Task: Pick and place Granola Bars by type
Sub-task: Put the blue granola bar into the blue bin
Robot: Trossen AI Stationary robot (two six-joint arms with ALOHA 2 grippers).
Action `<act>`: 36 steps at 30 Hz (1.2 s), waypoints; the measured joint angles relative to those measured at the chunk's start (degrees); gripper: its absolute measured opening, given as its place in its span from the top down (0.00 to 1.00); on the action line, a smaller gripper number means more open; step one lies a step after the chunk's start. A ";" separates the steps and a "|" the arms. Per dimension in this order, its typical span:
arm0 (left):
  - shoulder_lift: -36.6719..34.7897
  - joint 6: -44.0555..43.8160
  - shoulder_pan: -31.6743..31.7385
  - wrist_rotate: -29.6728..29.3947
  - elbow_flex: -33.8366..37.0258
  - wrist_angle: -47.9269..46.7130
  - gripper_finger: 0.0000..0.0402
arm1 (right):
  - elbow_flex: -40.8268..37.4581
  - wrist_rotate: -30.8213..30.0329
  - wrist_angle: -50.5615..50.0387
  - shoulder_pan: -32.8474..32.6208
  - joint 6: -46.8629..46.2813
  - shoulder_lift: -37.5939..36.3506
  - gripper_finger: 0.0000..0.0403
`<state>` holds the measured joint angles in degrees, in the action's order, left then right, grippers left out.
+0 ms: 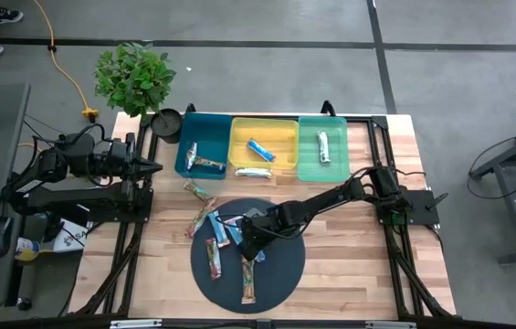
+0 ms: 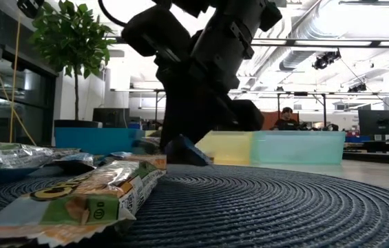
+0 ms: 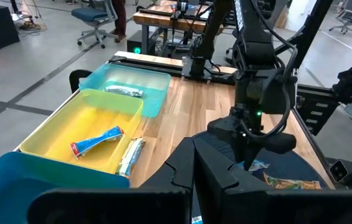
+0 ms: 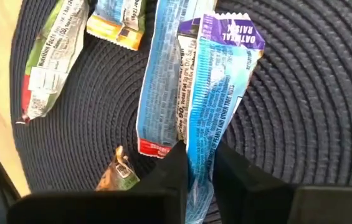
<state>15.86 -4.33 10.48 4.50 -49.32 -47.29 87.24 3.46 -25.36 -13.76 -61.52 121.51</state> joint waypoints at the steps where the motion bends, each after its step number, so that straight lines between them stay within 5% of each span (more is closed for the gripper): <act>1: 0.00 0.00 0.00 -0.01 0.00 0.02 1.00 | 0.02 0.02 0.06 0.00 0.04 -0.02 0.90; 16: 0.19 -0.47 0.01 2.61 3.45 3.18 1.00 | 14.13 -2.29 -4.61 2.85 10.14 -0.11 0.92; 27: 0.50 -3.36 0.01 5.76 9.17 19.57 1.00 | 35.96 -12.08 -18.19 6.82 25.15 -0.13 0.92; 36: 7.38 -15.63 0.00 13.04 16.26 38.66 0.90 | 41.17 -15.78 -19.50 9.06 32.02 -0.15 0.92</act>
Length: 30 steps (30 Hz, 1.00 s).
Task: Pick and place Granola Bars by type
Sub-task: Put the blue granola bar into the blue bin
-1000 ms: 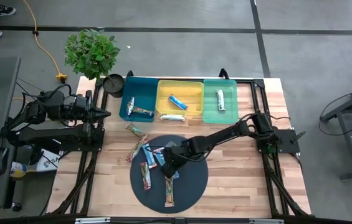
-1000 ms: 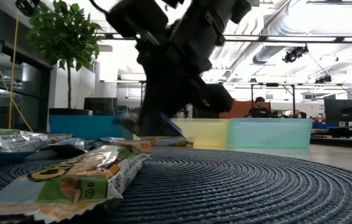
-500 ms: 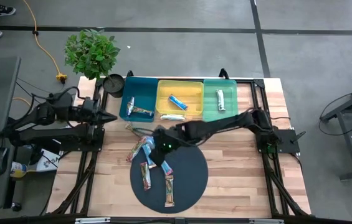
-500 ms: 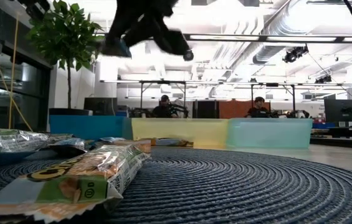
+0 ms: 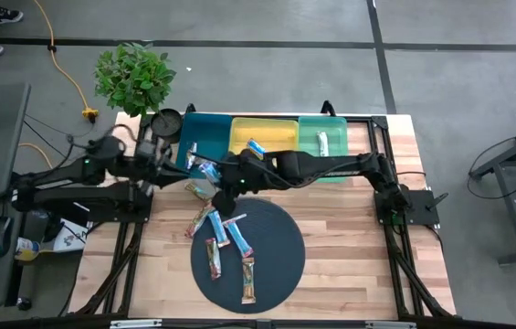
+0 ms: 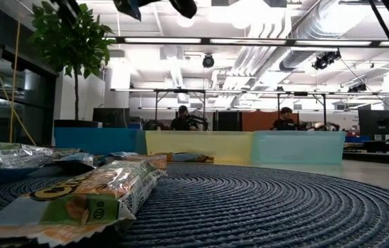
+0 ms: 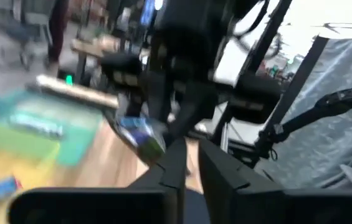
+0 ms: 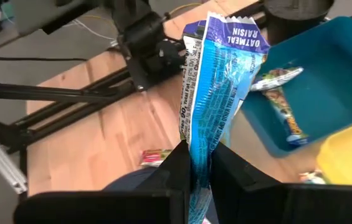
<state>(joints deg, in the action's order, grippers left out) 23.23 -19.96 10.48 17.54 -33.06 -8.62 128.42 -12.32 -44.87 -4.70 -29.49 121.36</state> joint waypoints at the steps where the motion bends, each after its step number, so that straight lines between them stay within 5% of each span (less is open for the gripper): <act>1: 0.88 -1.03 0.02 0.00 0.17 0.09 0.86 | 0.08 -0.01 -0.29 0.26 0.20 0.00 0.92; 15: 4.78 -4.79 0.02 -6.25 0.20 4.40 0.32 | 0.22 1.35 -0.29 0.87 2.53 0.00 0.92; 23: 9.57 -4.88 0.02 -6.73 0.20 5.98 0.26 | 2.45 2.20 1.17 1.68 5.32 0.02 0.92; 30: 13.98 -4.94 0.02 -6.70 0.18 18.48 0.26 | 4.81 2.19 0.96 2.13 8.07 0.00 0.92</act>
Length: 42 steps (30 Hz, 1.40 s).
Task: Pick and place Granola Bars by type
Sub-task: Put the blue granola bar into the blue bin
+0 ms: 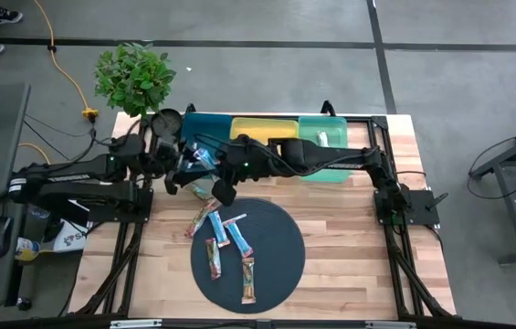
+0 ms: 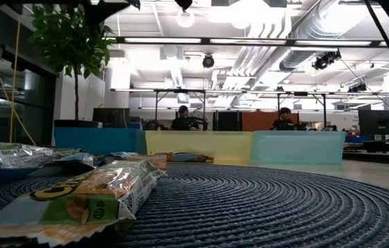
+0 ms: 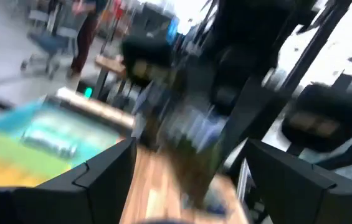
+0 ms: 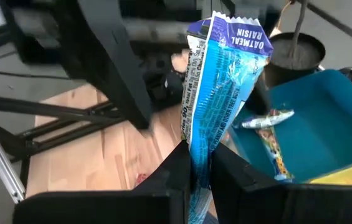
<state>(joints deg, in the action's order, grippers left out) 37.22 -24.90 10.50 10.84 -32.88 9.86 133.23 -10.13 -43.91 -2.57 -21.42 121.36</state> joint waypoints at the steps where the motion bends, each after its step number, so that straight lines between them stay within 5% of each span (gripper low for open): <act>1: 0.28 -0.28 0.00 0.05 0.00 1.78 0.26 | 0.00 0.00 -0.47 0.00 0.06 0.00 0.92; 15: 6.02 -2.39 0.00 2.50 -0.04 10.41 0.32 | -0.09 0.04 0.58 -0.02 1.15 0.02 0.92; 42: 6.18 0.32 0.00 1.59 -0.09 9.50 0.84 | -0.11 1.23 0.47 -0.02 1.98 0.02 0.92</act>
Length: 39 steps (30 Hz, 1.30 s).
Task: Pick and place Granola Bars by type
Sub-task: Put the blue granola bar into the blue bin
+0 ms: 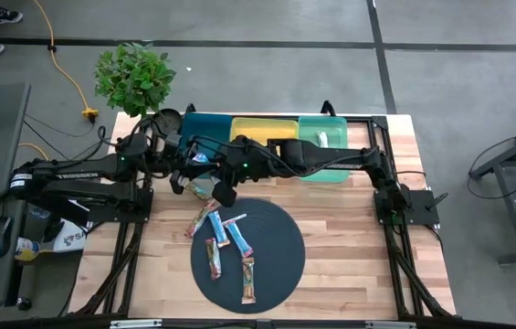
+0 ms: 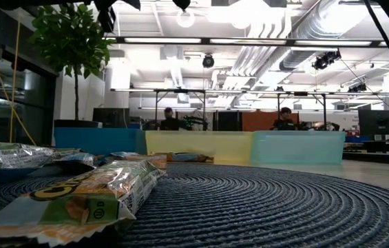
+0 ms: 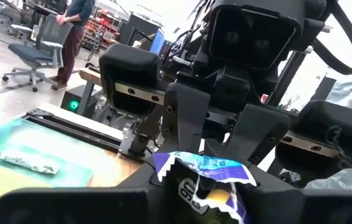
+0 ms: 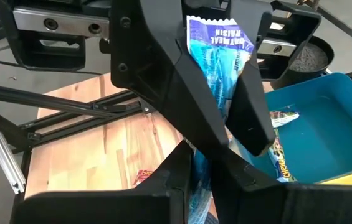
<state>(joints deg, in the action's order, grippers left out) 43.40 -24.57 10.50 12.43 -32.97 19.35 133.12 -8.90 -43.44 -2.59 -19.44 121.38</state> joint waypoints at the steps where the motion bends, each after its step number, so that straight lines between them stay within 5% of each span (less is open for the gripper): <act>1: 0.00 0.13 0.00 0.01 0.00 0.00 0.84 | 0.00 0.02 -0.01 0.00 0.00 0.00 0.92; 27: -0.01 5.87 0.00 -4.60 0.07 -6.04 0.93 | -0.02 1.37 -6.60 0.07 -2.67 0.00 0.73; 39: -0.48 14.27 1.85 -34.34 0.09 -22.86 0.93 | -0.02 -1.39 -18.53 -1.23 -8.85 0.00 0.70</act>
<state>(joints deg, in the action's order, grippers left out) 42.92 -10.30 12.36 -21.90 -32.88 -3.51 133.10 -10.29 -61.98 -3.82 -28.29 121.38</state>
